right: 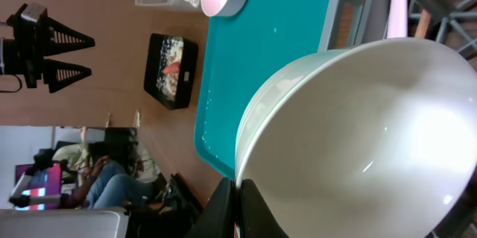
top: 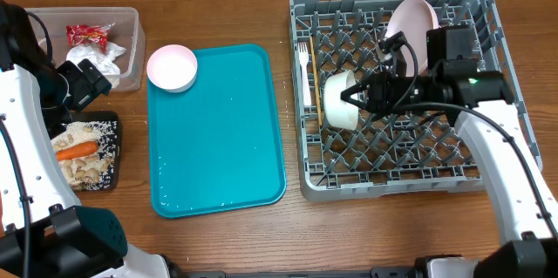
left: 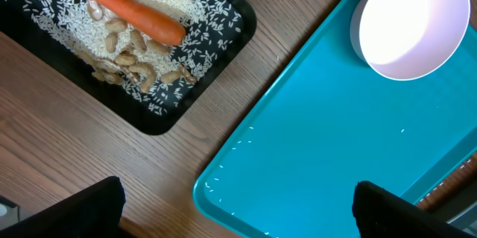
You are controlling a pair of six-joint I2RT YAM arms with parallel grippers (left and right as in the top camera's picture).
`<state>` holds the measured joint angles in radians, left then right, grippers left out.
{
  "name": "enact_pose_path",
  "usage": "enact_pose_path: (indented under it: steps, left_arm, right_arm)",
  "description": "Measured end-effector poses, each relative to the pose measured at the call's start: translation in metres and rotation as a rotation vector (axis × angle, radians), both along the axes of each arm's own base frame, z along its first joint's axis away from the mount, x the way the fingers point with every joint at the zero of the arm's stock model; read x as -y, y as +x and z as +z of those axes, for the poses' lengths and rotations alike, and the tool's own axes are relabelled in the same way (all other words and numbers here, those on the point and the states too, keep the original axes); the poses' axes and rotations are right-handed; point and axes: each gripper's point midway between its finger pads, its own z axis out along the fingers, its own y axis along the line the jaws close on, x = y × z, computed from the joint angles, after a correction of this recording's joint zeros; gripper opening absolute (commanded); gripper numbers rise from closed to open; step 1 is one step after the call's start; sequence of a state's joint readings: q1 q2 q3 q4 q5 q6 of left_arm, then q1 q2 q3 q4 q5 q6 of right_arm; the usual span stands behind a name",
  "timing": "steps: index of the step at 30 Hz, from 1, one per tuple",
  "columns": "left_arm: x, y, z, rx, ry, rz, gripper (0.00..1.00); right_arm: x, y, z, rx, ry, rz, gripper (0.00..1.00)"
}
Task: Sort waste into correct bins and load items into the dishwasher rack
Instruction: 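Move the white bowl left toward the rack center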
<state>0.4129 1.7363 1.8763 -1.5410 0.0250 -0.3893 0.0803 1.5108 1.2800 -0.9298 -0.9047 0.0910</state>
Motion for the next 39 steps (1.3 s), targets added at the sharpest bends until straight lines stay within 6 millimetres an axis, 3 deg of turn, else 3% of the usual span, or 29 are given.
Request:
enact_pose_path:
  steps: [7,14,20,32,35,39]
  left_arm:
    - [0.0,0.0,0.0,0.0,0.0,0.0,1.0]
    - [0.0,0.0,0.0,0.0,0.0,0.0,1.0]
    - [0.0,0.0,0.0,0.0,0.0,0.0,1.0]
    - [0.0,0.0,0.0,-0.001,-0.001,0.0,1.0]
    - [0.0,0.0,0.0,0.0,0.0,0.0,1.0]
    - [0.0,0.0,0.0,0.0,0.0,0.0,1.0]
  right_arm:
    - [0.005,0.005,-0.015,-0.049,0.008,-0.013,0.04]
    - [0.043,0.015,-0.017,-0.076,0.01,-0.12,0.04]
    - [0.059,0.015,-0.022,-0.1,0.007,-0.155,0.04]
    - [0.047,0.017,0.003,-0.042,0.162,-0.09,0.04]
    - [0.046,0.015,-0.001,-0.048,0.168,-0.088,0.04]
    - [0.046,0.011,-0.022,-0.063,0.171,-0.09,0.04]
